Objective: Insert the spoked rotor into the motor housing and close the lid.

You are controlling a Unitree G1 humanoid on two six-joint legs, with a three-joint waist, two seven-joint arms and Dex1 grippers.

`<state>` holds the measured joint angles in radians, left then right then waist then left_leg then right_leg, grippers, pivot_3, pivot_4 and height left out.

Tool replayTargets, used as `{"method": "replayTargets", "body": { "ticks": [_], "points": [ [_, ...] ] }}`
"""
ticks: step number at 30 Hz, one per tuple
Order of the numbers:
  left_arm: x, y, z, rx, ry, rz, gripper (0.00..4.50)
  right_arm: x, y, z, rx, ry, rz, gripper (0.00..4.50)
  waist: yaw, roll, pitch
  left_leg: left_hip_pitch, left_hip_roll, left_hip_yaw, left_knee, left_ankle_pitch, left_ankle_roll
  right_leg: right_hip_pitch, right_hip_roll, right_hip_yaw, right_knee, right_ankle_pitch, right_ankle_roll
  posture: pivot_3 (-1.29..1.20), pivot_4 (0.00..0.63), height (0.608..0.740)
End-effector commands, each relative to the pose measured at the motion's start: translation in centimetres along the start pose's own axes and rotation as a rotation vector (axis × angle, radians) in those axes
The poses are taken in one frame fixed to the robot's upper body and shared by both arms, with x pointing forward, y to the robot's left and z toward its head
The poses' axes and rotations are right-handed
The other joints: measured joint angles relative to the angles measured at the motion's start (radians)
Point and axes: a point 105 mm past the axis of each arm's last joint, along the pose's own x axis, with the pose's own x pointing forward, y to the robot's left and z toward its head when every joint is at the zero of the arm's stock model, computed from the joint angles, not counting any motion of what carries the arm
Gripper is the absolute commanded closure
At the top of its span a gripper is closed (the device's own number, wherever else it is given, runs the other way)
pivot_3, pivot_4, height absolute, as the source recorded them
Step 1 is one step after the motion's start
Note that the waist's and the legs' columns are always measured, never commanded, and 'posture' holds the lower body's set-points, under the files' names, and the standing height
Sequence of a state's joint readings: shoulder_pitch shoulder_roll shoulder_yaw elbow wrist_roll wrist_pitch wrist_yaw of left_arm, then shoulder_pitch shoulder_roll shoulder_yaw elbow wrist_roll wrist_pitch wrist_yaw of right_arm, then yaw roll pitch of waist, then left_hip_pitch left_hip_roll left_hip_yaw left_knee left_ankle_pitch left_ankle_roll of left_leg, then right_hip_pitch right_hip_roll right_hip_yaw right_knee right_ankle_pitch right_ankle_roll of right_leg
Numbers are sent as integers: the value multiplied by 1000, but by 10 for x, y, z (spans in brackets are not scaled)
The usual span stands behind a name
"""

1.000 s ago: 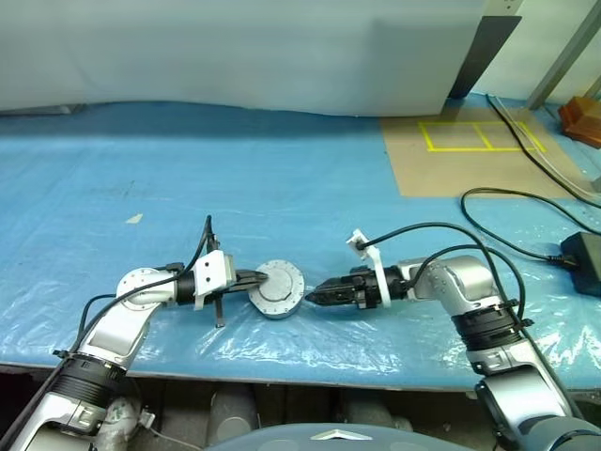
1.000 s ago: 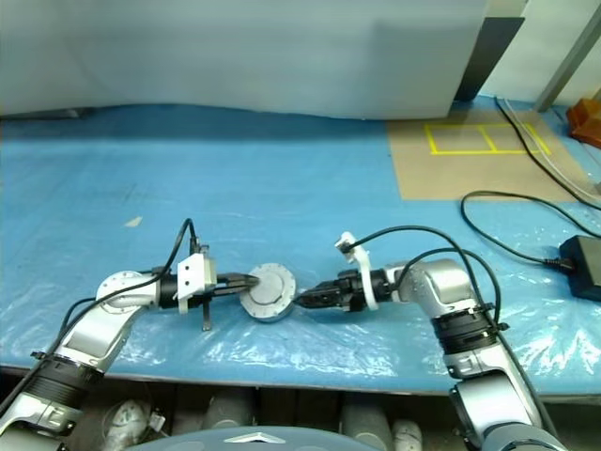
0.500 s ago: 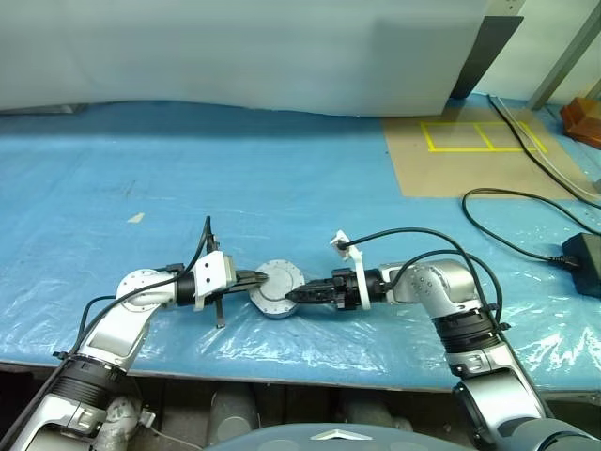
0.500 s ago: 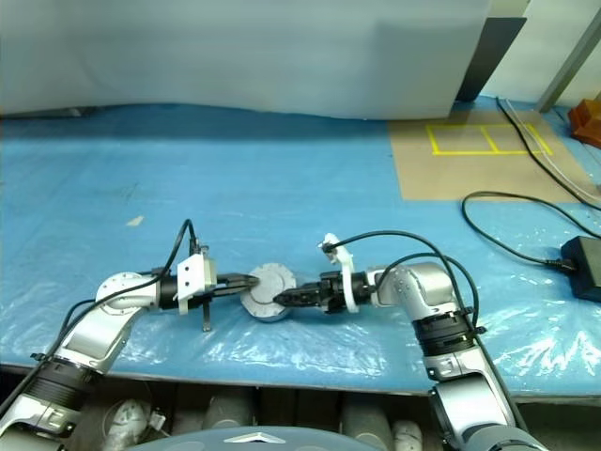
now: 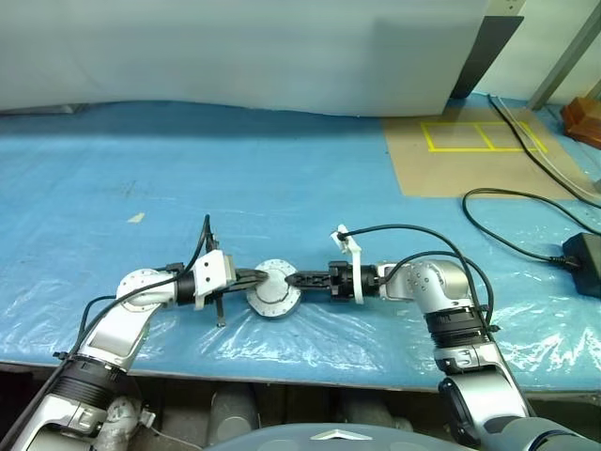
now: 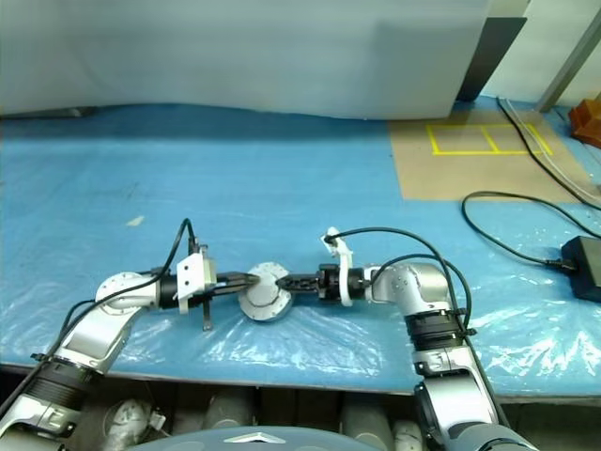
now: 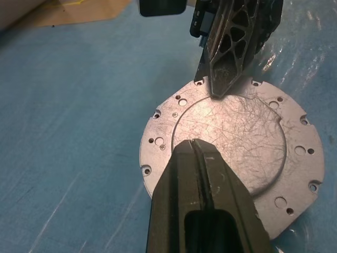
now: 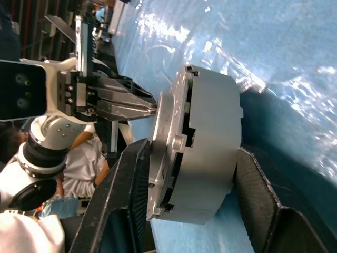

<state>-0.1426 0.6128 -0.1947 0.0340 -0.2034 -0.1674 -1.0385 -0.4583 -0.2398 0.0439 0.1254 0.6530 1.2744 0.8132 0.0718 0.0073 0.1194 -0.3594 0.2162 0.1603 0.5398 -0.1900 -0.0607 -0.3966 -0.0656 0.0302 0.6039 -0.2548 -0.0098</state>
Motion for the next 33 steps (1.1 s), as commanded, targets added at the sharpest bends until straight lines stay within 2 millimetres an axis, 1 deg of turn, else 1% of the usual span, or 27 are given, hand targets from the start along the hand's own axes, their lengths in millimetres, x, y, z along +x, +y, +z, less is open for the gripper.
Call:
{"method": "replayTargets", "body": {
  "ticks": [1, 2, 5, 10, 13, 15, 18, 20, 22, 23, 25, 26, 28, 30, 33],
  "points": [
    [0, -30, -41, -121, 147, -85, 4500, 8, 10, 0, -47, 17, 30, 2593, 0, 0, 0, 0, 0, 0, 0, 0, 0, 0, 0, 0, 0, 0, 0, 0, 150, 740],
    [0, -30, -41, -121, 147, -85, 4500, 8, 11, 0, -49, 19, 33, 2604, -1, 0, 0, 0, 0, 0, 0, 0, 0, 0, 0, 0, 0, -1, -1, 0, 150, 740],
    [0, -30, -40, -125, 142, -81, 4500, 10, 13, 0, -54, 22, 43, 3088, -2, 0, 0, 1, 0, 0, 0, 0, 0, 0, 0, 1, 0, -2, -3, 0, 150, 740],
    [-2, -27, -38, -138, 130, -51, 4500, 12, 14, 0, -66, 34, 49, 3090, -3, 0, 1, 1, 0, 0, 0, 0, 0, 0, 0, 1, 0, -2, -3, 0, 150, 740],
    [-5, -17, -30, -144, 94, 6, 4500, 12, 13, 2, -68, 32, 46, 3090, -3, 0, 1, 1, 0, 0, 0, 0, 0, 0, 0, 1, 0, -2, -3, 0, 150, 740],
    [-6, -5, -12, -169, 15, 56, 4500, 12, 11, 3, -72, 35, 40, 3090, -4, 0, 2, 0, 0, 0, 0, 0, 0, -1, 0, 1, 0, -2, -3, 0, 150, 740],
    [-9, 15, 27, -255, -155, 112, 4500, 12, 5, 2, -37, 45, 17, 3090, -5, -3, 7, -2, 0, 1, 0, 0, 0, -4, 1, 0, 2, -2, -3, 0, 150, 740],
    [-14, 26, 48, -284, -231, 135, 4500, 12, -1, 3, -22, 38, -5, 3090, -6, -5, 9, -5, 3, 1, 1, 0, 0, -7, 4, 0, 2, -1, -3, 0, 150, 740],
    [-23, 41, 63, -333, -305, 184, 4500, 12, -6, 5, -17, 26, -24, 3090, -5, -6, 11, -8, 7, 1, 3, 0, -1, -9, 8, 0, 2, 1, -3, 0, 150, 740],
    [-28, 47, 67, -357, -327, 210, 4500, 12, -7, 7, -7, 17, -29, 3090, -5, -6, 12, -9, 7, 1, 3, 0, -1, -10, 8, -1, 3, 2, -3, 0, 150, 740],
    [-36, 56, 65, -404, -336, 260, 4500, 11, -7, 11, 14, -4, -18, 3090, -7, -6, 12, -8, 7, 0, 3, -2, -4, -10, 10, -1, 3, 2, -3, 0, 150, 740],
    [-40, 57, 58, -437, -317, 279, 4500, 11, -5, 14, 34, -10, 2, 3090, -9, -6, 12, -8, 7, 0, 2, -2, -5, -10, 10, -1, 3, 2, -3, 0, 150, 740],
    [-44, 52, 44, -544, -272, 287, 4500, 10, 1, 20, 62, -22, 38, 3090, -10, -6, 12, -8, 7, 0, 3, -3, -6, -10, 11, -1, 2, 2, -3, 0, 150, 740],
    [-48, 43, 33, -729, -261, 247, 4500, 10, 15, 32, 74, -56, 104, 3090, -6, -6, 15, -8, 7, 0, 2, -3, -7, -10, 11, -2, 2, 2, -3, 0, 150, 740],
    [-58, 38, 32, -871, -349, 227, 3933, 12, 37, 46, 51, -89, 184, 3090, 0, -8, 21, -9, 7, -1, 3, -3, -7, -10, 11, -2, 3, 2, -3, 0, 150, 740]
  ]
}}
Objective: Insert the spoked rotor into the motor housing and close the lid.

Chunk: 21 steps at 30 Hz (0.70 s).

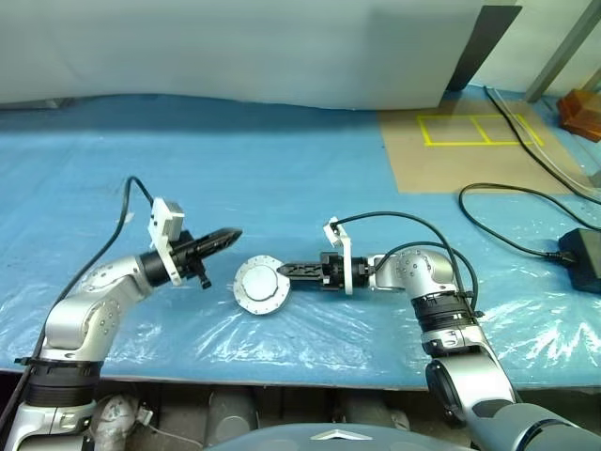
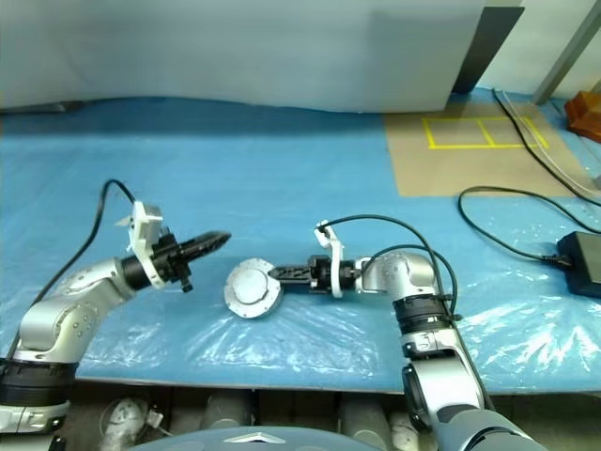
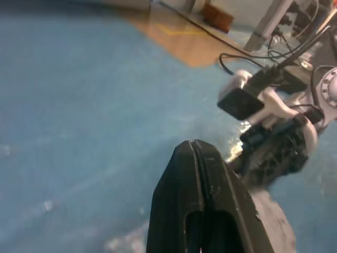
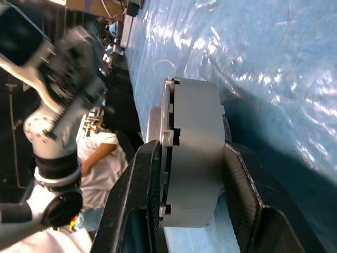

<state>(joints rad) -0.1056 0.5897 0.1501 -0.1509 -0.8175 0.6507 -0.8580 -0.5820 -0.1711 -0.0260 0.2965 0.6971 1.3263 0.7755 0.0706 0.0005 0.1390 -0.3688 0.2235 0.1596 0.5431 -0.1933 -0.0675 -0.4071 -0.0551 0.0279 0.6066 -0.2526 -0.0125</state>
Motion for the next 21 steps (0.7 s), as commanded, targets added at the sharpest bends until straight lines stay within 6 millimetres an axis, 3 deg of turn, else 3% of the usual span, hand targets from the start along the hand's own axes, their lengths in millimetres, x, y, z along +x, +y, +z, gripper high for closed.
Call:
{"method": "replayTargets", "body": {
  "ticks": [1, 8, 11, 12, 16, 21],
  "points": [
    [-13, -4, 13, -135, -102, -40, 3610, 2, 38, 22, -66, -55, 138, 3090, 3, -2, 3, 0, 0, 0, 1, 0, 0, 0, 0, 0, 0, 0, 0, 0, 150, 740],
    [-18, 10, 22, -337, -257, -16, 1222, 5, 44, 29, -98, -59, 137, 3090, 19, -3, 5, -2, 0, -1, 1, 0, 0, 1, 0, 0, 0, 0, 0, 0, 150, 740],
    [-15, 11, 16, -368, -250, -10, 201, 4, 49, 34, -116, -65, 148, 3090, 26, -4, 6, -2, 0, -2, 2, 0, 0, 1, 0, 0, 0, 0, 0, 0, 150, 740],
    [-13, 11, 13, -377, -245, -8, 31, 3, 52, 36, -123, -71, 158, 3090, 26, -4, 6, -3, 0, -3, 2, 0, 0, 1, 0, 0, 0, 0, 0, 0, 150, 740],
    [-5, 8, 3, -416, -203, -15, 31, 1, 57, 40, -144, -82, 164, 3090, 26, -5, 6, -3, 0, -4, 3, 0, 0, 1, 0, -1, 1, 0, 0, 0, 150, 740],
    [5, 1, 5, -440, -198, -36, 31, -2, 58, 43, -159, -93, 157, 3090, 26, -5, 6, -3, 0, -5, 4, 0, 0, 2, 0, -1, 1, 0, 0, 0, 150, 740]
  ]
}}
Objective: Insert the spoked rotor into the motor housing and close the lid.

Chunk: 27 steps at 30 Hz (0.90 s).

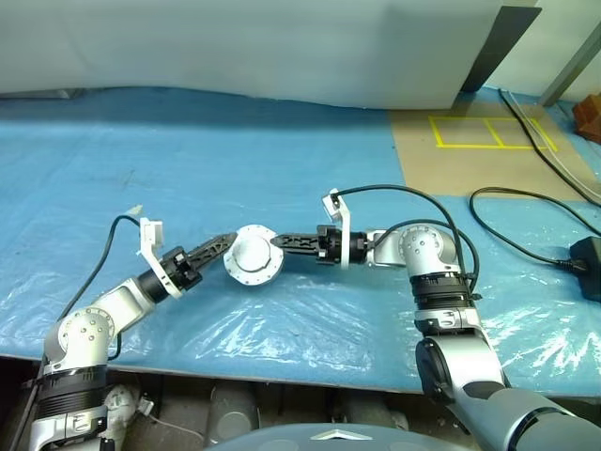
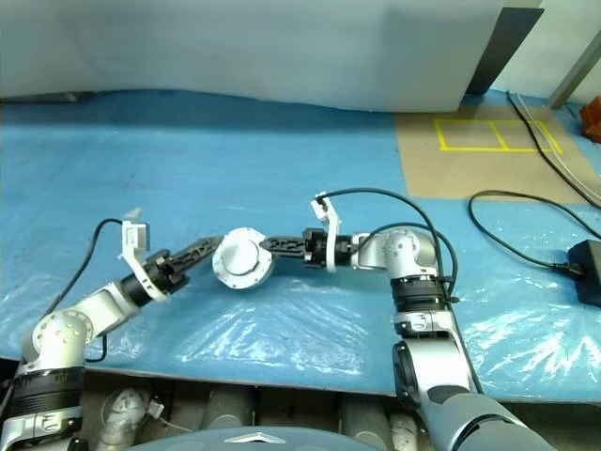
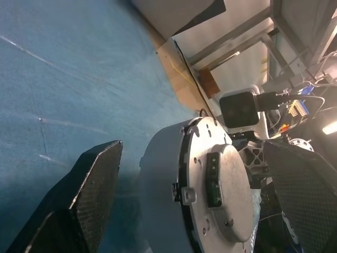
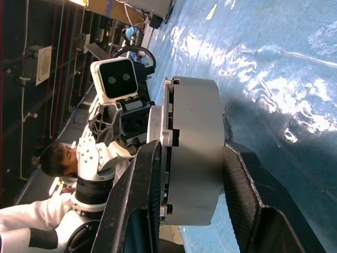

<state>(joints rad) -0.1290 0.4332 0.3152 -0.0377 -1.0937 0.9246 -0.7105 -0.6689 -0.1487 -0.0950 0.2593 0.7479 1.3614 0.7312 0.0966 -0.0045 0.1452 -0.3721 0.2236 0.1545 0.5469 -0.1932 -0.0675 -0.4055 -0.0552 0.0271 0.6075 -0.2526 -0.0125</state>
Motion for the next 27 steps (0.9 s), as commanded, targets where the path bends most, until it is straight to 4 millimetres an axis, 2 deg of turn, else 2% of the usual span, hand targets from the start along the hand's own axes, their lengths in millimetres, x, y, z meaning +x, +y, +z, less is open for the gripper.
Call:
{"method": "replayTargets", "body": {
  "ticks": [1, 9, 17, 25, 27],
  "points": [
    [8, -10, 3, 0, -16, -40, 31, -1, 27, 16, -82, -46, 100, 3090, 0, 0, 0, -1, 0, -1, 1, 0, 0, 0, 0, 0, 0, 0, 0, 0, 150, 740],
    [24, -24, -21, -75, 35, -96, 31, -5, 27, 18, -85, -60, 86, 3090, 0, 0, 0, -2, 0, -3, 4, 0, 0, 1, 0, -1, 2, 0, 0, 0, 150, 740],
    [36, -27, -22, -129, 21, -86, 31, -7, 30, 23, -95, -85, 92, 3090, 0, -1, 0, -2, 0, -5, 9, 0, 0, 1, 0, -1, 6, 0, 0, 0, 150, 740],
    [53, -52, -18, -128, 4, -182, 31, -5, 29, 22, -89, -77, 91, 3090, -1, -1, 0, -2, 0, -6, 16, 0, 0, 1, -1, 0, 13, 0, 0, 0, 150, 740],
    [56, -52, -22, -129, 10, -174, 31, -5, 28, 21, -85, -75, 90, 3090, -1, -1, 0, -2, 0, -6, 16, 0, 0, 1, -1, 0, 13, 0, 0, 0, 150, 740]
  ]
}}
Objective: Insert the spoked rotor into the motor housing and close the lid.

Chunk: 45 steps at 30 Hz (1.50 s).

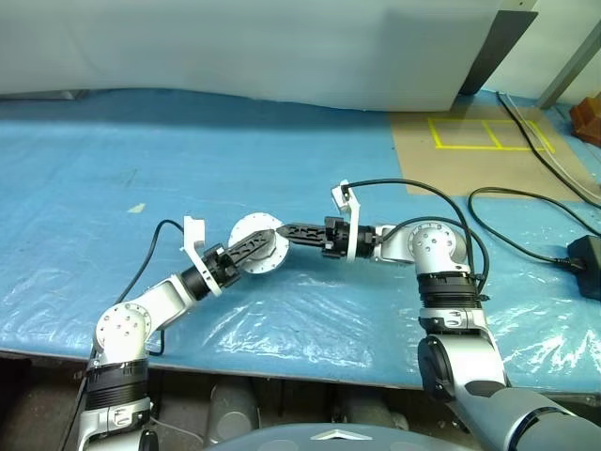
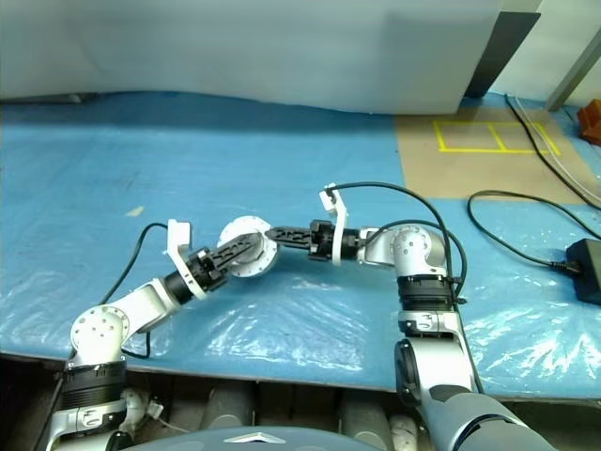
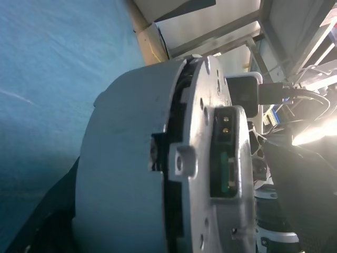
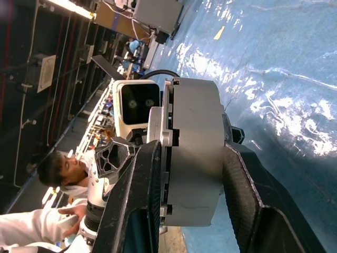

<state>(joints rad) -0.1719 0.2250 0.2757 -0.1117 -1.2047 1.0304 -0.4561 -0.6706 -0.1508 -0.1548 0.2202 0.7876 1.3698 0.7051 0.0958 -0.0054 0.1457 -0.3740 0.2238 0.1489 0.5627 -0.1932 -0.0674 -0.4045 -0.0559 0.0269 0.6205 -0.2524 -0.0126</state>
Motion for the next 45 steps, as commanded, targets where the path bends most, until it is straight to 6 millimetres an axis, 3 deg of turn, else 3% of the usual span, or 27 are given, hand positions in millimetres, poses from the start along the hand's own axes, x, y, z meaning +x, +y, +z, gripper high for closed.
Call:
{"method": "replayTargets", "body": {
  "ticks": [1, 3, 5, 10, 15, 20, 24, 28, 34, 35, 40, 45],
  "points": [
    [12, -28, 0, 34, 12, -124, 31, 5, 19, 9, -58, -13, 69, 3090, 0, 0, 0, 0, 0, 0, 0, 0, 0, 0, 0, 0, 0, 0, 0, 0, 150, 740],
    [13, -26, -2, 36, 20, -110, 31, 6, 19, 9, -55, -13, 68, 3090, 0, 0, 0, 0, 0, 0, 0, 0, 0, 0, 0, 0, 0, 0, 0, 0, 150, 740],
    [13, -23, -2, 35, 21, -84, 395, 6, 18, 9, -52, -13, 67, 3090, 0, 0, 0, 0, 0, 0, 0, 0, 0, 0, 0, 0, 0, 0, 0, 0, 150, 740],
    [8, -18, 6, 34, -12, -76, 395, 6, 17, 9, -48, -19, 60, 3090, 0, 0, 0, 0, 0, 0, 0, 0, 0, 0, 0, 0, 0, 0, 0, 0, 150, 740],
    [4, -5, 9, 28, -41, -42, 1370, 9, 14, 8, -79, -16, 34, 3090, 0, 0, 0, 0, 0, 0, 0, 0, 0, 0, 0, 0, 0, 0, 0, 0, 150, 740],
    [1, -9, 4, 35, -42, -103, 1481, 9, 13, 8, -71, -20, 31, 3090, 0, 0, 0, 0, 0, 0, 0, 0, 0, 0, 0, 0, 0, 0, 0, 0, 150, 740],
    [0, 4, -3, 44, -4, -50, 1611, 8, 10, 10, -61, -34, 23, 3090, 0, 0, 0, 0, 0, 0, 0, 0, 0, 0, 0, 0, 0, 0, 0, 0, 150, 740],
    [-2, 1, 0, 34, -27, -98, 1615, 11, 10, 11, -120, -46, -6, 3090, 0, 0, 0, 0, 0, 0, 0, 0, 0, 0, -1, 0, 0, 0, 0, 0, 150, 740],
    [-2, 12, -1, 61, -2, -55, 1615, 13, 10, 10, -124, -45, 2, 3090, 0, 0, 0, 0, 0, 0, 0, 0, 0, 0, -1, 0, 0, 0, 0, 0, 150, 740],
    [-2, 15, 2, 66, -11, -45, 1615, 13, 11, 10, -135, -50, 7, 3090, 0, 0, 0, 0, 0, 0, 0, 0, 0, 0, -1, 0, 0, 0, 0, 0, 150, 740],
    [0, 27, 23, 145, -56, 18, 1615, 13, 12, 11, -76, -49, 30, 1544, 0, 0, 0, 0, -1, 0, 1, 0, 0, 1, -1, 0, 1, 0, 0, 0, 150, 740],
    [-1, 19, 71, 247, -177, 9, 1615, 13, 12, 13, -79, -56, 33, 1544, -1, 0, 0, 0, 0, 0, 1, 0, 0, 0, -1, -1, 2, 0, 0, 0, 150, 740]
  ]
}}
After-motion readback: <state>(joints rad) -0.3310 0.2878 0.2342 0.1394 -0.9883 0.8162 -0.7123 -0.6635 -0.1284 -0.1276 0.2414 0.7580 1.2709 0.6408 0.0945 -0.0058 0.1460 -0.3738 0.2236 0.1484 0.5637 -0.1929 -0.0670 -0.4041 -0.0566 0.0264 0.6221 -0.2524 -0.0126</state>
